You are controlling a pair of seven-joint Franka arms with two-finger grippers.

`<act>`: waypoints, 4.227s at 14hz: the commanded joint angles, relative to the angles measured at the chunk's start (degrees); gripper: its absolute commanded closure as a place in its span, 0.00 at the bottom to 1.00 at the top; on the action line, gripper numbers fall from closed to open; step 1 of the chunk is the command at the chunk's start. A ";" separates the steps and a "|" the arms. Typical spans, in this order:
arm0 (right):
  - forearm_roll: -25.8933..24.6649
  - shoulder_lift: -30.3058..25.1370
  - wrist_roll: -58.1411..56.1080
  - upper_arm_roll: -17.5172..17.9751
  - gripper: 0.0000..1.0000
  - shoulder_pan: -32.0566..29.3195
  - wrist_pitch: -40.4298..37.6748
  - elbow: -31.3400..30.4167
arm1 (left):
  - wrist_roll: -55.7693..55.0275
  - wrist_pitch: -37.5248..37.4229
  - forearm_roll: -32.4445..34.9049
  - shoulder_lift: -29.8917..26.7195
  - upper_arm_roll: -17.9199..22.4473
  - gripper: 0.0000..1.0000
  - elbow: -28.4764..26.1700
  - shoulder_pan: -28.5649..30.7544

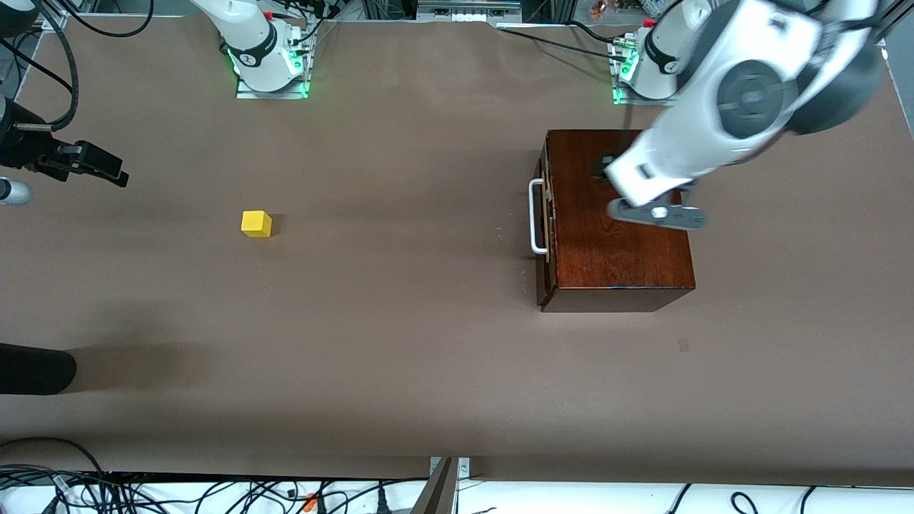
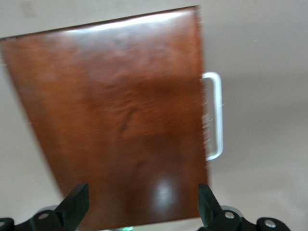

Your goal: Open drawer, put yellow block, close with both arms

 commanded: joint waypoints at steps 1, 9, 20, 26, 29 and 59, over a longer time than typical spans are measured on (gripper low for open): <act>0.46 -0.45 -0.46 0.31 0.00 -0.60 -0.87 0.53 | -9.42 1.13 0.41 6.53 0.49 0.00 6.19 -5.68; 0.46 -0.45 -0.55 0.31 0.00 -0.60 -0.87 0.53 | -19.47 9.14 12.61 12.96 0.41 0.00 4.45 -14.65; 0.46 -0.36 -0.64 0.31 0.00 -0.60 -0.95 0.53 | -23.08 18.10 18.43 13.67 0.41 0.00 -4.96 -16.42; 0.46 -0.36 -0.64 0.31 0.00 -0.60 -0.95 0.53 | -23.17 21.79 19.57 13.84 0.41 0.00 -8.21 -16.24; 0.46 -0.36 -0.64 0.31 0.00 -0.60 -0.95 0.53 | -24.48 22.23 19.92 14.19 0.41 0.00 -8.39 -16.33; 0.46 -0.36 -0.73 0.31 0.00 -0.60 -1.04 0.53 | -30.37 27.68 21.42 17.09 0.14 0.00 -7.07 -19.32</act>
